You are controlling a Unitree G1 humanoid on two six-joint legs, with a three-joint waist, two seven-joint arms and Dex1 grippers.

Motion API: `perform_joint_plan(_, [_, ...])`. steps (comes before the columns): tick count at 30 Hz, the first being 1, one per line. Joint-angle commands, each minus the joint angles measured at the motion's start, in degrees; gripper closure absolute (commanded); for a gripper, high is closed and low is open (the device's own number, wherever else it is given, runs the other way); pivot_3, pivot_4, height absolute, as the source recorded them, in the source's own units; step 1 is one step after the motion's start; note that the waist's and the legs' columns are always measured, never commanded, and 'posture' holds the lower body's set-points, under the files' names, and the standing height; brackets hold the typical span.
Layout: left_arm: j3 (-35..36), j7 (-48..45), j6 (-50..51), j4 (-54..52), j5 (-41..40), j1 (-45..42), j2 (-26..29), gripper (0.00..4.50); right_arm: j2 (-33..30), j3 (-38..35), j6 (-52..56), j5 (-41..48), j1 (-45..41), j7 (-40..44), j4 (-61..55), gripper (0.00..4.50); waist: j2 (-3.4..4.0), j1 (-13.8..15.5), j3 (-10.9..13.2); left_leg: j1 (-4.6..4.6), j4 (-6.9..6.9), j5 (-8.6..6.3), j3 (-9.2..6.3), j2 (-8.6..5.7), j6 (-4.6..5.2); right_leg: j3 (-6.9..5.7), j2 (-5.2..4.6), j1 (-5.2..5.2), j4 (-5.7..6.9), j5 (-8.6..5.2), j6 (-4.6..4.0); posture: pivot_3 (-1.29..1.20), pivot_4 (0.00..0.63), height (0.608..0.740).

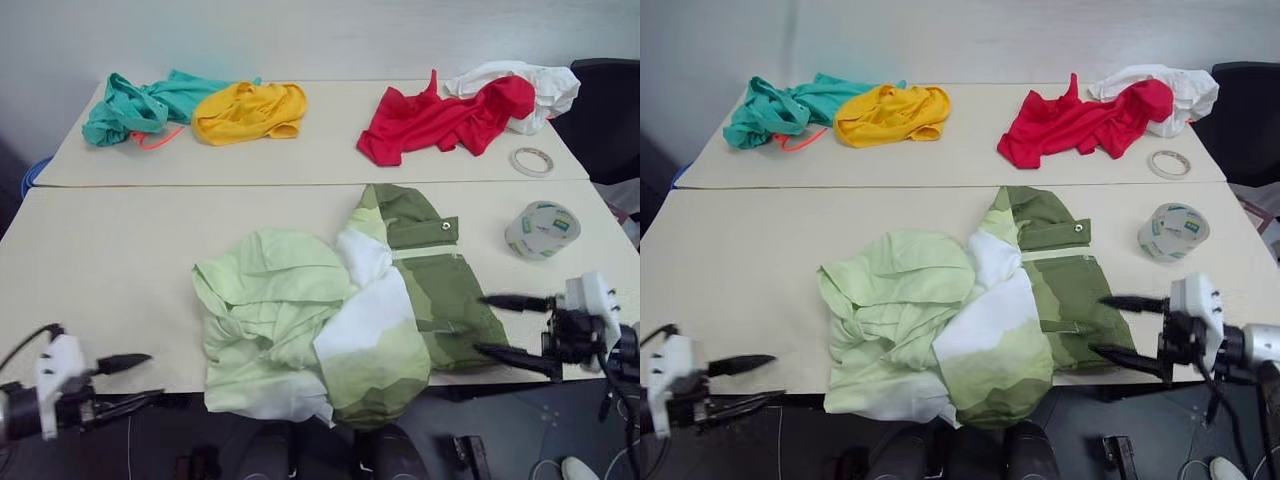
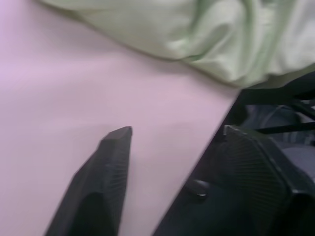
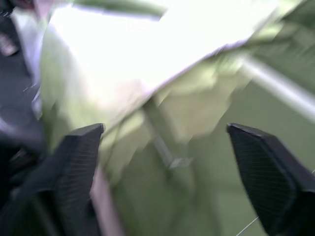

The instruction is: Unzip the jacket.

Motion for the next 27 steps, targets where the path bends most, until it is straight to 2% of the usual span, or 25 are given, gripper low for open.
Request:
perform_joint_plan(1, [-2.0, -1.9, -3.1, -5.5, -1.0, -4.1, 0.6, 0.02, 1.7, -0.4, -1.8, 1.6, -3.9, -1.4, -3.6, 0.00, 0.00, 0.3, 0.0, -0.02, 0.00, 0.00, -0.01, 0.00, 0.00, -0.01, -0.01, 0.00, 0.00, 0.00, 0.00, 0.00, 0.150, 0.740])
perform_joint_plan(5, [-12.2, -0.9, -2.8, -12.1, 1.5, -14.1, 1.0, 0.02, 3.1, 2.0, -4.0, -0.7, -5.7, -1.5, -5.4, 0.00, 0.00, 1.2, 0.0, -0.12, 0.00, 0.11, -0.03, -0.03, 0.15, -0.04, -0.01, -0.04, -0.04, 0.00, 0.00, 0.00, 0.150, 0.740])
perform_joint_plan(8, [-24.5, 0.2, -1.9, -13.7, 5.1, -26.7, -2.1, 0.02, 3.8, 2.5, -4.1, -1.4, -6.0, -2.7, -5.2, 0.00, 0.01, 1.6, 0.0, -0.17, 0.02, 0.19, -0.02, -0.11, 0.31, -0.09, 0.05, -0.03, -0.02, 0.02, 0.03, 0.00, 0.150, 0.740])
perform_joint_plan(11, [-34.6, 0.3, -1.2, -10.7, 8.7, -36.8, -6.9, 0.02, 4.1, 2.8, -4.2, -1.9, -5.8, -3.4, -5.0, 0.00, -0.01, 1.5, 0.0, -0.20, 0.09, 0.34, 0.11, -0.19, 0.45, -0.11, 0.20, 0.00, 0.21, 0.14, 0.24, 0.00, 0.150, 0.740])
perform_joint_plan(13, [-39.3, -1.0, -2.0, -7.3, 11.8, -40.4, -8.3, 0.02, 4.3, 2.9, -4.3, -2.3, -5.4, -4.0, -5.1, 0.00, -0.02, 1.2, 0.0, -0.18, 0.12, 0.42, 0.29, -0.26, 0.58, -0.27, 0.32, -0.02, 0.25, 0.21, 0.36, 0.00, 0.150, 0.740])
perform_joint_plan(18, [-45.8, -2.0, -4.8, -1.2, 15.6, -46.4, -12.3, 0.02, 5.3, 1.5, -5.1, -2.8, -2.5, -5.8, -6.0, 0.00, -0.03, 1.2, 0.0, -0.06, 0.09, 0.46, 0.45, -0.21, 0.60, -0.21, 0.35, -0.02, 0.25, 0.23, 0.41, 0.00, 0.150, 0.740])
perform_joint_plan(21, [-47.5, -0.6, -6.4, 2.4, 17.9, -49.3, -15.1, 0.59, 6.2, 0.7, -6.1, -3.2, -0.2, -6.6, -6.8, 0.00, -0.03, 1.8, 0.0, -0.10, 0.18, 0.50, 0.38, -0.28, 0.68, -0.21, 0.30, 0.01, 0.22, 0.24, 0.42, 0.00, 0.150, 0.740])
perform_joint_plan(25, [-46.0, 2.2, -2.1, 2.8, 14.2, -50.8, -19.4, 1.85, 6.9, 0.0, -7.2, -3.4, 2.2, -7.3, -7.7, 0.00, -0.03, 1.9, 0.0, -0.16, 0.25, 0.51, 0.39, -0.32, 0.76, -0.12, 0.22, 0.04, 0.18, 0.37, 0.64, 0.00, 0.150, 0.740])
perform_joint_plan(27, [-43.7, 3.6, 3.3, 2.3, 10.3, -51.0, -20.9, 2.49, 7.2, -0.6, -7.8, -3.6, 3.3, -7.4, -7.4, 0.00, -0.03, 1.8, 0.0, -0.17, 0.26, 0.52, 0.39, -0.33, 0.78, -0.09, 0.20, 0.04, 0.17, 0.40, 0.68, 0.00, 0.150, 0.740])
